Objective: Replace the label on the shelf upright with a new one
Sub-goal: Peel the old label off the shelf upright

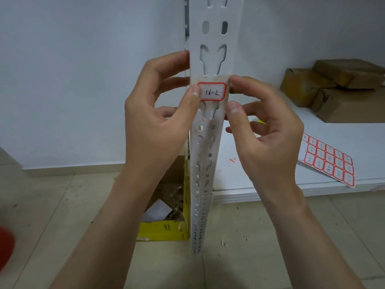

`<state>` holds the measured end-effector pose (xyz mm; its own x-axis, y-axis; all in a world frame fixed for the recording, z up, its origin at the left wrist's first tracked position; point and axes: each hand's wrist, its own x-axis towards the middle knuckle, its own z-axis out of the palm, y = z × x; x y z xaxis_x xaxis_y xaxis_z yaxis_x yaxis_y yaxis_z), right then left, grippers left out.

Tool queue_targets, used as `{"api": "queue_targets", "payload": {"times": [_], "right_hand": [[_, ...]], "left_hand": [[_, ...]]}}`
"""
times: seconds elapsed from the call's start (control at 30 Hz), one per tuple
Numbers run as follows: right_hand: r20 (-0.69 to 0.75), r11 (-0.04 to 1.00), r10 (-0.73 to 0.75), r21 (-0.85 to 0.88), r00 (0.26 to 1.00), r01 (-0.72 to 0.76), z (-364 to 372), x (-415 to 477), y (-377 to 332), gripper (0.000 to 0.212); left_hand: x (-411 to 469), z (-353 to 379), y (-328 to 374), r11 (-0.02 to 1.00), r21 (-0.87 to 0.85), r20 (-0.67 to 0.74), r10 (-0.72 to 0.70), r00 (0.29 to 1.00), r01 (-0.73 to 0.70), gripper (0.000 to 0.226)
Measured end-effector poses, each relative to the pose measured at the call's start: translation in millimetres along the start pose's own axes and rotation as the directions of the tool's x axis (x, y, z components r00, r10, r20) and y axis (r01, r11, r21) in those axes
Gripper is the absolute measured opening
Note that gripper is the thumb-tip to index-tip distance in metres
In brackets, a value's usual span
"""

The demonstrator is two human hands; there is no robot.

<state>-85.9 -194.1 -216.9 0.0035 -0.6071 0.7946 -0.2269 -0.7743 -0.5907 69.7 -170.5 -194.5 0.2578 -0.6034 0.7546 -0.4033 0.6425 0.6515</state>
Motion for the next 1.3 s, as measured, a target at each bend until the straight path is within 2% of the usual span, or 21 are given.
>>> {"api": "queue_targets", "payload": {"times": [0.17,0.47,1.3], "right_hand": [[0.016,0.999,-0.033,-0.039,0.999,0.034,-2.1,0.1,0.6,0.028],[0.055,0.994,-0.062,-0.092,0.997,0.067,-4.7,0.5,1.7,0.029],[0.051,0.994,-0.067,-0.084,0.996,0.071,-5.1,2.6,-4.4,0.02]], "left_hand": [[-3.6,-4.3,-1.8,0.998,0.043,0.014,-0.047,0.999,0.046,0.031],[-0.9,-2.0,-1.3,0.997,0.074,-0.015,-0.028,0.999,0.029,0.026],[-0.8,-1.2,-2.3,0.997,0.075,-0.011,-0.018,1.0,0.019,0.025]]}}
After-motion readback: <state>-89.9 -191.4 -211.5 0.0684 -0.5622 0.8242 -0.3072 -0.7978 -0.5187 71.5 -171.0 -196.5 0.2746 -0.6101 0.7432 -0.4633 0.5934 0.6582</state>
